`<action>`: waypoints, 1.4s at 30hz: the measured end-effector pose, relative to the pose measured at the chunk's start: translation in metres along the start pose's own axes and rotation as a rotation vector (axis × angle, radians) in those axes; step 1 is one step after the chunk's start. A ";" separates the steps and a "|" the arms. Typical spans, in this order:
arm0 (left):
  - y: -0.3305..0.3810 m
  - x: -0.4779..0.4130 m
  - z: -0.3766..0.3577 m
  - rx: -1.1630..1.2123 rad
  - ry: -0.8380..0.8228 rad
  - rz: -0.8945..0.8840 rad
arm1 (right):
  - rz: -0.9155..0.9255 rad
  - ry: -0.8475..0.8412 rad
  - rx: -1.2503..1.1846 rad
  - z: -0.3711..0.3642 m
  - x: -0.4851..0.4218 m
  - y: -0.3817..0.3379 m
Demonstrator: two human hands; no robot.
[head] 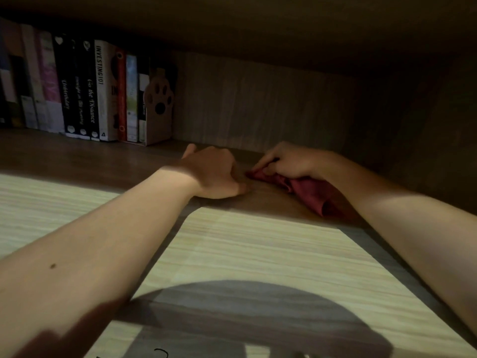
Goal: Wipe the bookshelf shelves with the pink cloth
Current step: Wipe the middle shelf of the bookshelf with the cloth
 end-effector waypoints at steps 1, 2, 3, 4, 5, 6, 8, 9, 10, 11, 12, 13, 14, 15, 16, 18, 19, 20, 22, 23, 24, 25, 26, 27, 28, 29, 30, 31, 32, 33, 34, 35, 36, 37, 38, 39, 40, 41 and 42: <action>-0.001 -0.001 -0.001 0.001 0.002 0.008 | -0.023 0.013 0.012 0.001 -0.001 0.002; -0.003 -0.001 -0.001 0.002 0.003 0.017 | -0.049 0.036 0.037 0.000 -0.002 0.006; -0.003 -0.001 -0.001 0.000 0.004 0.026 | -0.059 0.063 0.068 -0.001 -0.003 0.009; -0.003 -0.002 -0.001 -0.005 0.006 0.027 | -0.058 0.081 0.089 -0.003 -0.004 0.010; -0.003 -0.002 -0.001 -0.009 0.007 0.026 | -0.042 0.083 0.093 -0.005 -0.004 0.009; -0.003 -0.001 -0.001 -0.016 0.013 0.021 | -0.023 0.066 0.079 -0.006 -0.004 0.006; -0.003 -0.001 -0.001 -0.035 0.024 0.012 | 0.006 0.007 0.027 -0.003 -0.001 0.000; -0.003 -0.001 -0.001 -0.038 0.022 0.015 | 0.002 -0.006 0.017 0.000 0.001 -0.002; -0.004 0.000 -0.001 -0.035 0.015 0.020 | -0.012 0.000 0.022 0.001 0.001 -0.002; -0.004 0.000 0.000 -0.032 0.008 0.019 | -0.024 0.025 0.046 -0.001 0.000 -0.002; -0.004 0.001 0.000 -0.030 -0.001 0.021 | -0.029 0.055 0.085 -0.004 -0.001 -0.002; -0.003 0.001 0.001 -0.032 -0.010 0.024 | -0.024 0.082 0.107 -0.008 -0.002 -0.002; -0.002 0.001 0.002 -0.037 -0.014 0.026 | -0.014 0.090 0.096 -0.012 -0.002 -0.002; -0.002 0.002 0.003 -0.042 -0.012 0.036 | 0.012 0.075 0.056 -0.014 -0.001 -0.005; -0.003 0.002 0.004 -0.051 -0.007 0.052 | 0.042 0.042 0.008 -0.014 0.001 -0.009; -0.006 0.003 0.004 -0.080 -0.029 0.080 | 0.057 -0.017 -0.051 -0.008 0.007 -0.010; -0.008 0.004 0.003 -0.094 -0.054 0.094 | 0.029 -0.022 -0.053 -0.004 0.009 -0.006; -0.011 0.005 0.002 -0.116 -0.074 0.115 | -0.013 -0.003 -0.040 -0.001 0.010 -0.001; -0.017 0.007 0.003 -0.167 -0.088 0.178 | -0.091 0.054 0.034 0.002 0.008 0.011; -0.019 0.007 0.003 -0.179 -0.082 0.209 | -0.102 0.067 0.074 0.000 0.007 0.013; -0.021 0.008 0.004 -0.181 -0.070 0.236 | -0.085 0.068 0.104 -0.002 0.006 0.010; -0.022 0.008 0.004 -0.179 -0.059 0.254 | -0.045 0.059 0.107 -0.005 0.006 0.005; -0.022 0.008 0.004 -0.179 -0.055 0.263 | 0.006 0.034 0.080 -0.008 0.008 -0.002; -0.022 0.009 0.004 -0.182 -0.056 0.271 | 0.058 -0.011 0.048 -0.010 0.011 -0.010; -0.023 0.009 0.004 -0.187 -0.071 0.279 | 0.089 -0.054 0.031 -0.010 0.015 -0.017; -0.023 0.010 0.004 -0.191 -0.095 0.285 | 0.083 -0.081 0.016 -0.009 0.019 -0.019; -0.024 0.011 0.004 -0.186 -0.117 0.291 | 0.048 -0.081 -0.004 -0.007 0.020 -0.017; -0.024 0.012 0.003 -0.179 -0.129 0.291 | 0.007 -0.053 -0.018 -0.006 0.020 -0.013; -0.024 0.013 0.004 -0.168 -0.132 0.290 | -0.029 -0.016 -0.015 -0.005 0.018 -0.010; -0.023 0.013 0.004 -0.160 -0.133 0.285 | -0.051 0.016 0.010 -0.006 0.015 -0.008; -0.022 0.013 0.004 -0.158 -0.133 0.276 | -0.062 0.028 0.043 -0.007 0.013 -0.009; -0.022 0.013 0.004 -0.155 -0.131 0.271 | -0.051 0.022 0.070 -0.010 0.011 -0.013; -0.021 0.013 0.004 -0.151 -0.128 0.268 | -0.021 0.006 0.077 -0.012 0.011 -0.017; -0.020 0.012 0.005 -0.139 -0.126 0.266 | 0.019 -0.022 0.070 -0.014 0.013 -0.022; -0.019 0.012 0.005 -0.120 -0.123 0.271 | 0.056 -0.060 0.062 -0.014 0.016 -0.026; -0.020 0.013 0.005 -0.103 -0.119 0.278 | 0.080 -0.090 0.057 -0.014 0.017 -0.028; -0.021 0.013 0.005 -0.092 -0.117 0.278 | 0.073 -0.101 0.046 -0.013 0.017 -0.029; -0.022 0.012 0.004 -0.083 -0.116 0.275 | 0.041 -0.093 0.037 -0.012 0.016 -0.028; -0.023 0.012 0.004 -0.078 -0.117 0.273 | 0.005 -0.070 0.036 -0.012 0.013 -0.028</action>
Point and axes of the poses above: each hand's wrist, its own x-axis away from the middle knuckle, its own z-axis out of the back of the hand, y = z × x, the point moved 1 cm from there along -x, towards the middle knuckle, and after that the axes turned 9 degrees about -x, right-handed, at the moved point
